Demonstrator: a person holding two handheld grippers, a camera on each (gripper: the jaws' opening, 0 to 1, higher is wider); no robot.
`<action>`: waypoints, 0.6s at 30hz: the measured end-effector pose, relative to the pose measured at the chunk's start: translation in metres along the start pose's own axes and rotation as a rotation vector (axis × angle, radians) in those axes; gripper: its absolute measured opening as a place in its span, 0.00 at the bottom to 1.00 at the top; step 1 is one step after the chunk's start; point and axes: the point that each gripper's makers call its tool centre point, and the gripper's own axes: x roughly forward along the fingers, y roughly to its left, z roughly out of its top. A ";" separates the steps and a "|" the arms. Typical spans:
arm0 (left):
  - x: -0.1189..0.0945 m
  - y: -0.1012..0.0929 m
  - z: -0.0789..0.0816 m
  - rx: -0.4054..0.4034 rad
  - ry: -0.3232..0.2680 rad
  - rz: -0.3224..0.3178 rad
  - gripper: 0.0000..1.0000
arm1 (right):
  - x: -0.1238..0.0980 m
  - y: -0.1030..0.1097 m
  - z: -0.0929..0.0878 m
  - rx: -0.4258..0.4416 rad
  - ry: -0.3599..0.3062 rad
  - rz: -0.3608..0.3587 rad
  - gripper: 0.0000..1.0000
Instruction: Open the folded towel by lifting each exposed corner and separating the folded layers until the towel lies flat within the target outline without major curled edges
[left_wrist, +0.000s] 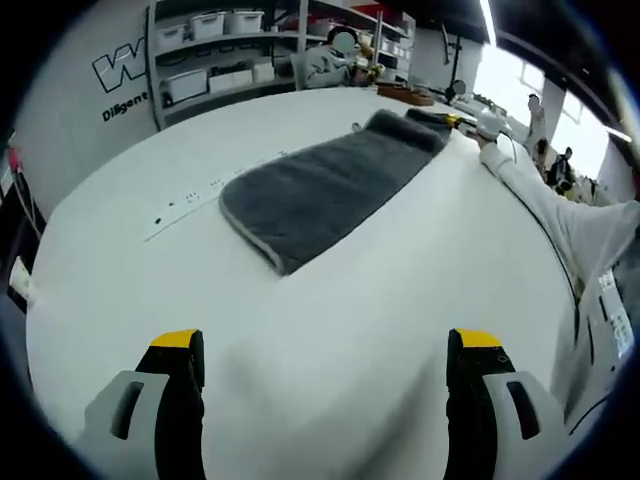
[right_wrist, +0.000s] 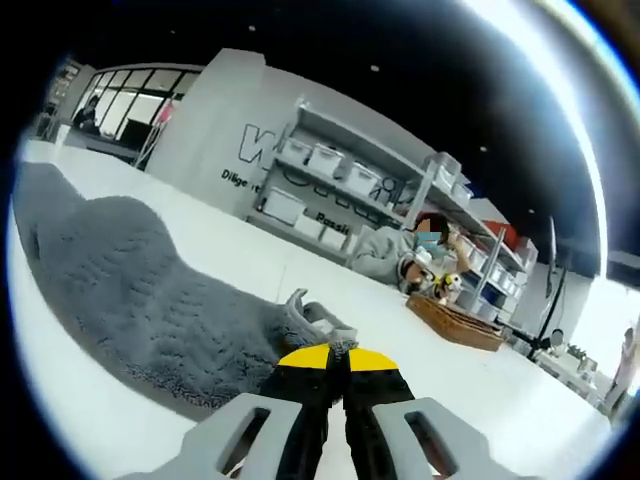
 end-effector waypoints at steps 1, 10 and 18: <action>0.001 0.000 0.000 0.001 0.003 0.000 0.99 | 0.001 -0.003 -0.002 0.011 0.001 -0.003 0.00; 0.006 -0.004 -0.001 0.006 0.011 -0.003 0.99 | 0.003 -0.033 -0.024 0.147 0.042 -0.050 0.00; 0.011 -0.006 -0.004 0.004 0.019 -0.002 0.99 | 0.006 -0.040 -0.034 0.159 0.066 -0.052 0.00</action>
